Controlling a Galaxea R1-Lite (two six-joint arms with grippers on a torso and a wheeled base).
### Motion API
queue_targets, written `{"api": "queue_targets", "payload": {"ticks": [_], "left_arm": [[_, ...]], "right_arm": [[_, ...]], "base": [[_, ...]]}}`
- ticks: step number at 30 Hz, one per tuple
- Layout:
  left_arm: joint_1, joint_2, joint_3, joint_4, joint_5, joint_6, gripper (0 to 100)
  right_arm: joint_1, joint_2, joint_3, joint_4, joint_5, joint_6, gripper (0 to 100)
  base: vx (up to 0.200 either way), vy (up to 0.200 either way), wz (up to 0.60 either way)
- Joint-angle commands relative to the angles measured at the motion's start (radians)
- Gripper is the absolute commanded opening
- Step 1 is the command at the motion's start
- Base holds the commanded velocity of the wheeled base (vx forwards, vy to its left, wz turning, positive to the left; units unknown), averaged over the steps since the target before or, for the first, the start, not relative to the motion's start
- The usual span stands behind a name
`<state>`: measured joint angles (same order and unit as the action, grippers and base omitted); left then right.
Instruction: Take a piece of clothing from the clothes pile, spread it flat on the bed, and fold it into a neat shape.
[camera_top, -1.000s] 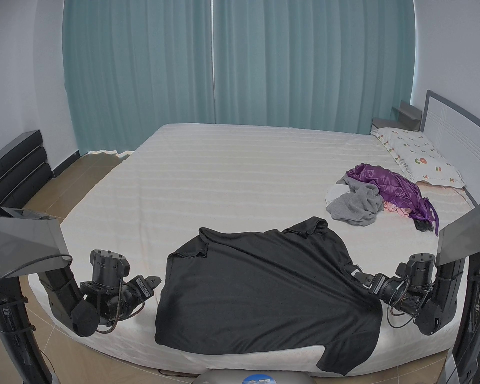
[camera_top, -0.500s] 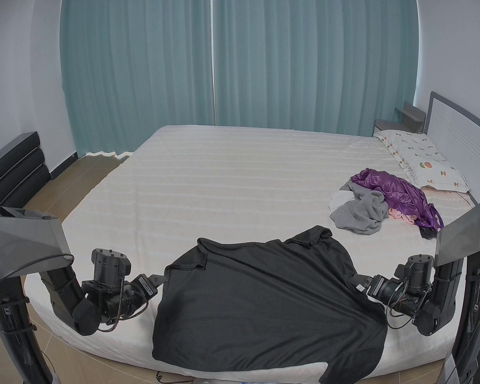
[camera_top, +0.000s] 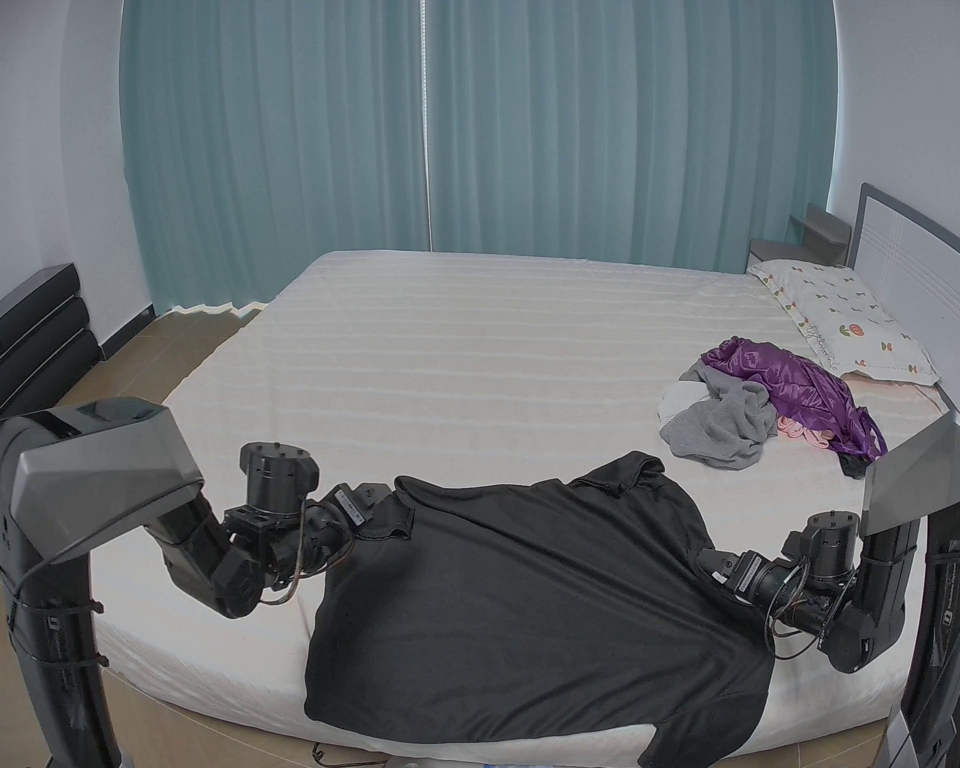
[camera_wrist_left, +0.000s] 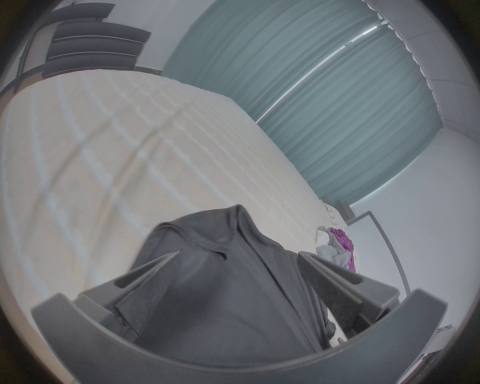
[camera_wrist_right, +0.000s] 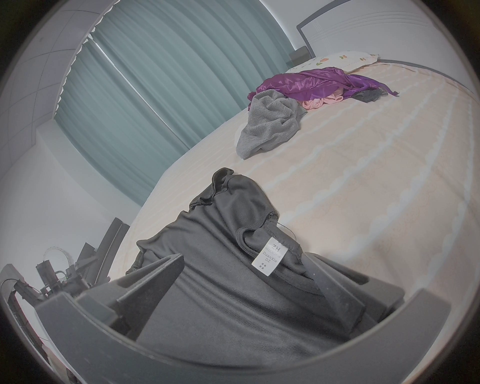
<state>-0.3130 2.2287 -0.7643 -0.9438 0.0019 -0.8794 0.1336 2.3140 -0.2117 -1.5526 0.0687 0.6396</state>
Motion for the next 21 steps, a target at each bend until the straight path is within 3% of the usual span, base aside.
{"api": "queue_targets", "payload": {"ticks": [1,10,21], "left_arm": [[-0.084,0.18,-0.214,0.077,0.0,0.031,100],[-0.113,0.287,-0.429,0.195,-0.002,0.086,100],[-0.115,0.335,-0.535,0.29,-0.003,0.099,100]], "right_arm": [[0.003,0.019,-0.018,-0.014,0.0,0.011,100],[-0.002,0.027,-0.017,-0.014,0.0,0.012,100],[-0.008,0.054,-0.02,-0.014,-0.001,0.012,100]], "base": [[0.0,0.0,0.0],[0.0,0.0,0.0],[0.0,0.0,0.0]]}}
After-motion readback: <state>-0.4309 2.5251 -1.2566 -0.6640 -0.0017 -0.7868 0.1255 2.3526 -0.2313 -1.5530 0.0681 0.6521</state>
